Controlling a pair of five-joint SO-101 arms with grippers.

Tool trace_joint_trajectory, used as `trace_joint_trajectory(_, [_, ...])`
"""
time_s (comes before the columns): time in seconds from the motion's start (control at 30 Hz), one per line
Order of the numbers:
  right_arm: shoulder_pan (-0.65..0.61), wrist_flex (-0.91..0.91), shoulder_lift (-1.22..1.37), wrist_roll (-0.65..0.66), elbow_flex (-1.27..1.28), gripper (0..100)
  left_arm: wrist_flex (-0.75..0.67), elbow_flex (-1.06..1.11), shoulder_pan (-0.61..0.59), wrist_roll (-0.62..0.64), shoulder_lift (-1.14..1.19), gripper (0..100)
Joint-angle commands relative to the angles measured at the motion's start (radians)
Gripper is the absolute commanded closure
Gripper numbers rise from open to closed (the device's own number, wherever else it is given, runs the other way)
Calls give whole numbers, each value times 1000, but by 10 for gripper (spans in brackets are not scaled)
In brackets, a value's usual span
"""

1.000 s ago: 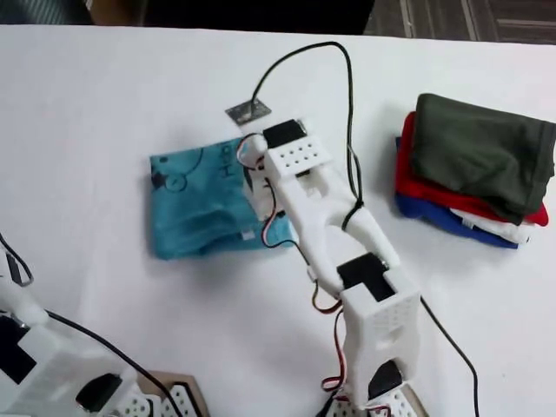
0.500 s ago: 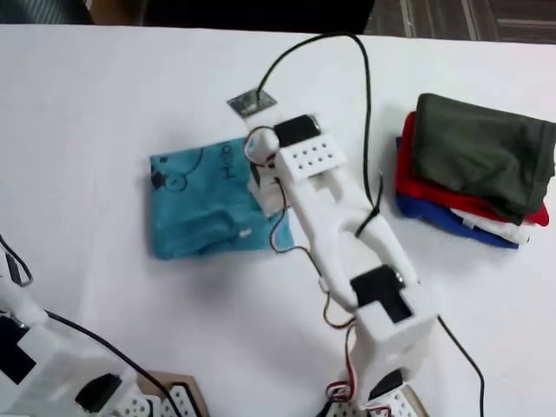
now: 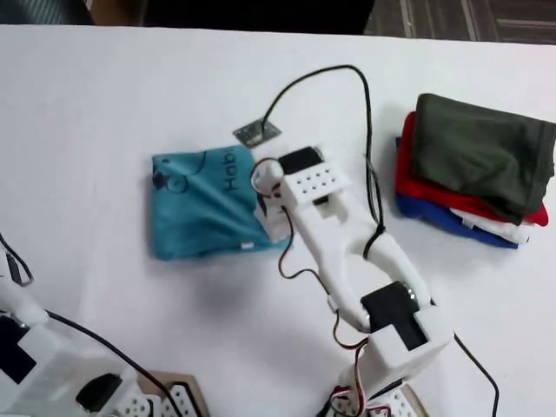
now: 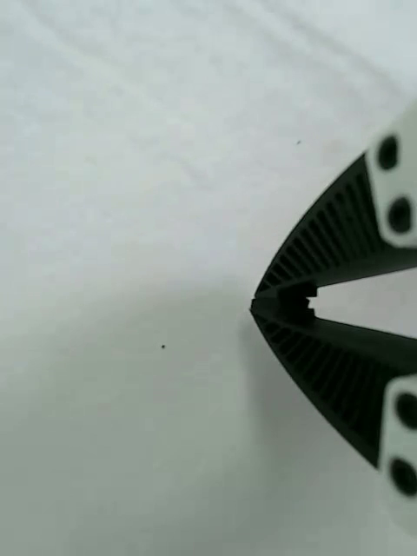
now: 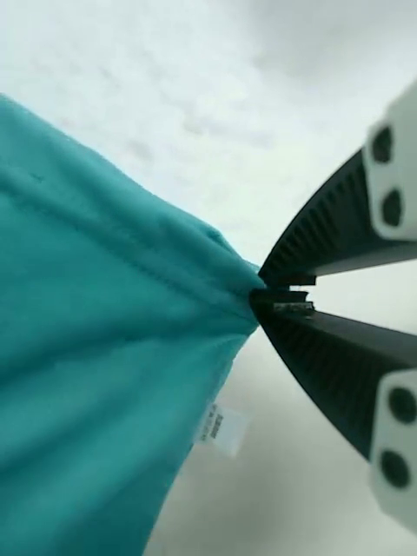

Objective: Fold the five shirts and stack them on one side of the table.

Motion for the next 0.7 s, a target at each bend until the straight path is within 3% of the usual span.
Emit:
trace_joint_trajectory(0.0, [-1, -51, -62, 8, 41, 978, -14, -12, 6, 5, -52, 974])
trace_joint_trajectory(0.3, [4, -68, -67, 9, 66, 972, -9, -12, 9, 5, -52, 974])
trace_joint_trajectory(0.37, [4, -67, -73, 9, 63, 920, -9, -12, 6, 5, -52, 974])
trace_joint_trajectory(0.53, [4, 18, -73, 37, -69, 680, -9, -10, 6, 5, -52, 974])
trace_joint_trajectory(0.67, [2, 35, -62, 9, -216, 637, -9, -8, 9, 5, -52, 974])
